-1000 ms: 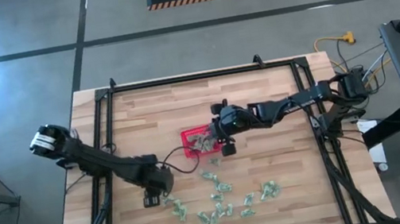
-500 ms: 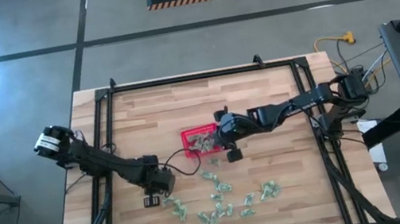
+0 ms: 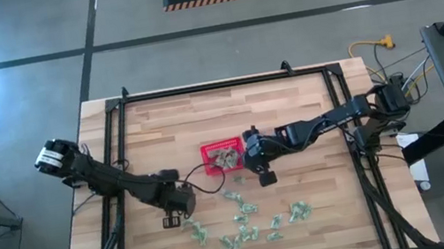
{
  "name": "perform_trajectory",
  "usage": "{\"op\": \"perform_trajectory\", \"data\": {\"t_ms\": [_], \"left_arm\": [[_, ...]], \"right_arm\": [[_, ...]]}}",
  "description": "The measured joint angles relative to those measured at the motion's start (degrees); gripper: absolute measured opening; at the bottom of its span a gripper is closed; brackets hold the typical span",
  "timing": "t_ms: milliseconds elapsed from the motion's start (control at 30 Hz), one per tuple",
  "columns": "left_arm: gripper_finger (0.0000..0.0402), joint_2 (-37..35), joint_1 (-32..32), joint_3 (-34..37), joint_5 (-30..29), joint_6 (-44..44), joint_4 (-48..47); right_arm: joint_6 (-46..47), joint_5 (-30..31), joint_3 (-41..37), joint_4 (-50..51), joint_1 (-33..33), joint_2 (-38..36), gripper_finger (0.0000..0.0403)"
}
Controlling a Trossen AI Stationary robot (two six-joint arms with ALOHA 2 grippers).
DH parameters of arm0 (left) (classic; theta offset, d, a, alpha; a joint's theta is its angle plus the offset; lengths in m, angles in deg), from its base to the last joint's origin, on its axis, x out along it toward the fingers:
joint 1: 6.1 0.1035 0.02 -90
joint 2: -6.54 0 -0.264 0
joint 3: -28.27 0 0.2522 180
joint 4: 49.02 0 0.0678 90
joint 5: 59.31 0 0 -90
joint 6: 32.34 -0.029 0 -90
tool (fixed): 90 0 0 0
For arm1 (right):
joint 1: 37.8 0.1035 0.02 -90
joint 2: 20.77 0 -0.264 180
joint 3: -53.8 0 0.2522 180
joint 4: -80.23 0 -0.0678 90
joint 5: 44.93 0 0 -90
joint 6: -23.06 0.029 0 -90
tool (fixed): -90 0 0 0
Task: Pick and place items into bin
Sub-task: Put the stevia packet into the red bin
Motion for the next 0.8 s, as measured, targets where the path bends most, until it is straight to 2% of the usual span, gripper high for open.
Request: {"op": "perform_trajectory", "data": {"t_ms": [333,467,667,800], "left_arm": [[0.0,-2.17,0.0,-2.66,-6.0,-1.71,-0.06],[0.0,-3.76,0.0,-4.72,-13.05,-5.55,0.09],[0.0,-4.4,1.03,-8.11,-28.68,-14.94,2.31],[0.0,-4.3,4.15,-7.92,-30.75,-24.61,12.13]], "right_arm": [[-0.43,0.09,-0.02,2.33,3.17,-1.78,0.0076],[0.98,0.06,0.0,3.66,4.55,-2.34,0.0071],[5.67,0.11,0.02,8.71,6.7,-3.15,0.0068],[9.3,0.07,0.02,10.72,8.16,-3.15,0.0068]]}}
